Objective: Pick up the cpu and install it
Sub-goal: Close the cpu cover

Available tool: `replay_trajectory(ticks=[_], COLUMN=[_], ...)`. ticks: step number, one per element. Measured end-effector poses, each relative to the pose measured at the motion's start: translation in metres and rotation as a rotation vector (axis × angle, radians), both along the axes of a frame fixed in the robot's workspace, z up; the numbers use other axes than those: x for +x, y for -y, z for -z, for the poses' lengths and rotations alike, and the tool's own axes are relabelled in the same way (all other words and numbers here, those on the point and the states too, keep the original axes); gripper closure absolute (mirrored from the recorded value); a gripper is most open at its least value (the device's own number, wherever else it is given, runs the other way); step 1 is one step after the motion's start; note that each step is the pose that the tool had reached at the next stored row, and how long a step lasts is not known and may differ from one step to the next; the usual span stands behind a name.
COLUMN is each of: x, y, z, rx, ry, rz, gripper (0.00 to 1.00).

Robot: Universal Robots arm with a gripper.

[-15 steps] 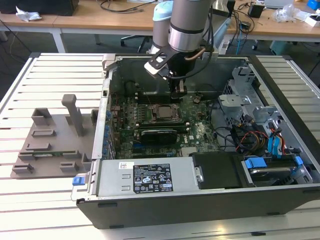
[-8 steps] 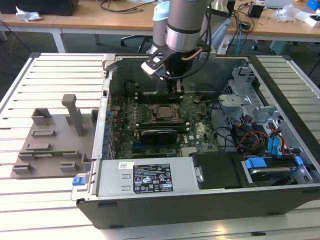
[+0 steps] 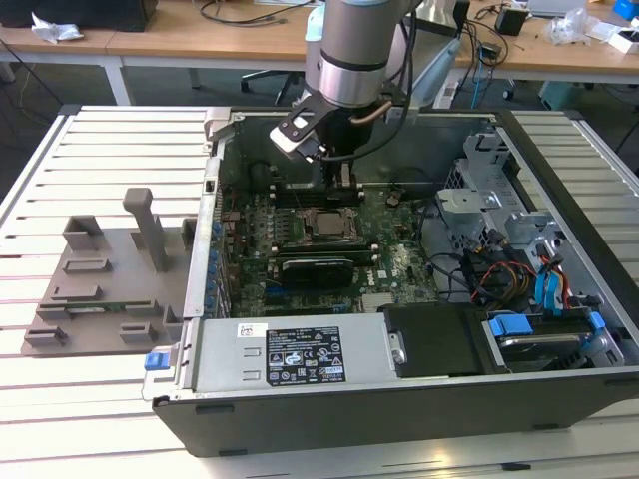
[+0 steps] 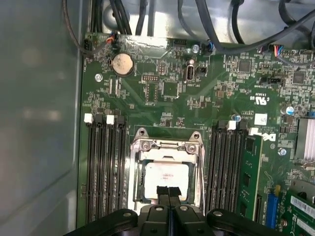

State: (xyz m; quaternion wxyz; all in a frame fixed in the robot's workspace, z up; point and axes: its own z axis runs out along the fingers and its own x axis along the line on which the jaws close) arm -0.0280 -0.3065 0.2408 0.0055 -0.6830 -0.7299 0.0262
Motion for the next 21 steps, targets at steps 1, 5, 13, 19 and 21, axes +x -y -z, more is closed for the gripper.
replay_trajectory(ticks=[1, 5, 13, 19, 21], x=[-0.0004, -0.0015, -0.0037, -0.0083, -0.0089], y=[0.0000, 0.0000, 0.0000, 0.0000, 0.0000], z=[0.0005, 0.0036, 0.0134, 0.0199, 0.0209], rx=[0.0001, 0.0001, 0.0001, 0.0001, 0.0001], ry=[0.0001, 0.0001, 0.0001, 0.0000, 0.0001], rz=[0.000, 0.000, 0.000, 0.000, 0.000], gripper=[0.89, 0.89, 0.89, 0.89, 0.89])
